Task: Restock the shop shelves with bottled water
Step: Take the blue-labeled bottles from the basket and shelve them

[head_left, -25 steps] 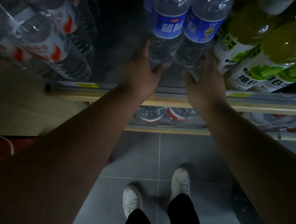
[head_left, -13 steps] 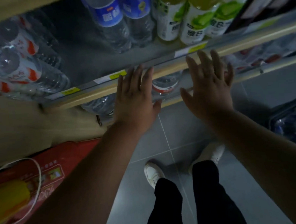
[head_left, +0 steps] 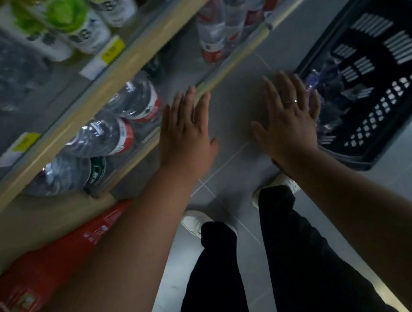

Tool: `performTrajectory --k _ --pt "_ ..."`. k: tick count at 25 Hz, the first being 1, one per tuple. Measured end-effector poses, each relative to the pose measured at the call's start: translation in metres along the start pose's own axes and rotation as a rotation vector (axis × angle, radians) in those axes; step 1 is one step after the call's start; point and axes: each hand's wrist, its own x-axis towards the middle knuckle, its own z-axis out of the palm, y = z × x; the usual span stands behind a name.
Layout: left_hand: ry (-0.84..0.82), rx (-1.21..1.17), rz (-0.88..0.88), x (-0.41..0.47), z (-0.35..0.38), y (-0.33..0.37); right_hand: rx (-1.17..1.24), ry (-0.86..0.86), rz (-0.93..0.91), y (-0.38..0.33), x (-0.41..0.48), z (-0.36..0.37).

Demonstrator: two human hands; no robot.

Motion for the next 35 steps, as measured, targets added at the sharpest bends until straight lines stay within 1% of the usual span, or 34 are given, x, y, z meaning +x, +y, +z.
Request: performTrajectory --k 6,9,13,16,20,25,29,32,35 --pt "-0.187 0.002 0.105 0.063 0.029 0.102 0.100 -0.042 0.184 0.116 0.003 0.009" --pt "-0.249 -0.004 0.147 0.094 0.043 0.151 0.155 -0.082 0.281 0.168 0.002 0.010" --pt "-0.363 -0.002 0.160 0.131 0.063 0.202 0.211 -0.118 0.371 0.220 0.004 0.012" --pt "-0.437 0.006 0.165 0.154 0.075 0.225 0.252 -0.138 0.427 0.245 0.010 0.013" --pt "-0.513 0.026 0.188 0.178 0.101 0.243 0.305 -0.161 0.474 0.264 0.023 0.026" --pt "-0.618 0.070 0.268 0.216 0.157 0.253 0.385 -0.159 0.545 0.278 0.056 0.075" --pt "-0.673 -0.074 0.176 0.238 0.203 0.259 0.467 -0.144 0.594 0.298 0.097 0.121" --pt "-0.687 -0.090 0.187 0.245 0.224 0.249 0.475 -0.129 0.661 0.313 0.132 0.158" --pt "-0.669 -0.108 0.176 0.249 0.240 0.232 0.462 -0.139 0.658 0.317 0.166 0.200"
